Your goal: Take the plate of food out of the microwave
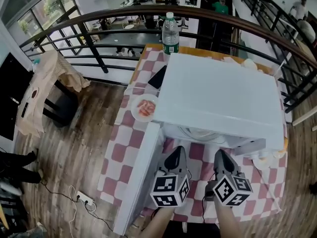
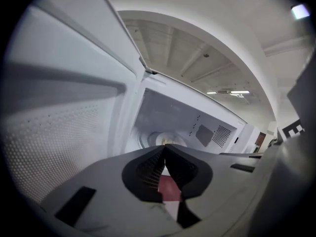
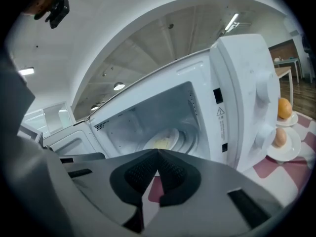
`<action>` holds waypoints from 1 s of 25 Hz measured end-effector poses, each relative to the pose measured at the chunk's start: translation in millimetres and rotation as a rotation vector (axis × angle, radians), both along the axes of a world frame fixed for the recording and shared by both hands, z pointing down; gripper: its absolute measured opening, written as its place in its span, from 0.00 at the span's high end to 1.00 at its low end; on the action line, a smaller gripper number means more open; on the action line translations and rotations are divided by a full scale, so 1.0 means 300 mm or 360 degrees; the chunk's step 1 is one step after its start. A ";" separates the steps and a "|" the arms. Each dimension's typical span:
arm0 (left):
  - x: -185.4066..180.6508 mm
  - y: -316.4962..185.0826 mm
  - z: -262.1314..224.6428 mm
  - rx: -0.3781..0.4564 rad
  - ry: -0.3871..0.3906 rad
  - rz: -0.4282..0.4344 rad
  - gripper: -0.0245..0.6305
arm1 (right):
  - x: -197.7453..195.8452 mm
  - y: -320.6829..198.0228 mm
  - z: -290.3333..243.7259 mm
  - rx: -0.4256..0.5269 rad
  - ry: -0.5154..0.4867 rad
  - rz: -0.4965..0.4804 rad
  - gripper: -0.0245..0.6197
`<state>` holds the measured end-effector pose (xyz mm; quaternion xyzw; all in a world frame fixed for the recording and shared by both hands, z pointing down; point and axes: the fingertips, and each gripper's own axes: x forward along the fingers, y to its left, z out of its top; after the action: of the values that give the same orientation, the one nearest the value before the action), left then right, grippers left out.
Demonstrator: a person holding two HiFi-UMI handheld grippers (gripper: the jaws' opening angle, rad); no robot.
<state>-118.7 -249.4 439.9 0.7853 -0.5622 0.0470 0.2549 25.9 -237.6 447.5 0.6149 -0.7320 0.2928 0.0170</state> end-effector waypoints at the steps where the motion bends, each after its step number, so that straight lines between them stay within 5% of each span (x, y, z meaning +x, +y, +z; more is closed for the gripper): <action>1: 0.004 -0.008 0.008 -0.0009 0.0006 0.0000 0.94 | 0.001 -0.010 0.004 -0.0004 -0.0006 0.0003 0.97; 13: 0.034 -0.092 0.106 -0.0179 0.0147 -0.0085 0.96 | 0.023 -0.119 0.090 -0.0107 -0.0169 0.0054 0.90; 25: 0.073 -0.165 0.166 -0.0219 0.0128 -0.0096 0.93 | 0.012 -0.203 0.135 -0.0127 -0.0175 0.0001 0.89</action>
<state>-96.9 -299.0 489.6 0.7498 -0.5705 0.0462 0.3321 29.6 -298.4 487.9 0.5969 -0.7195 0.3551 0.0011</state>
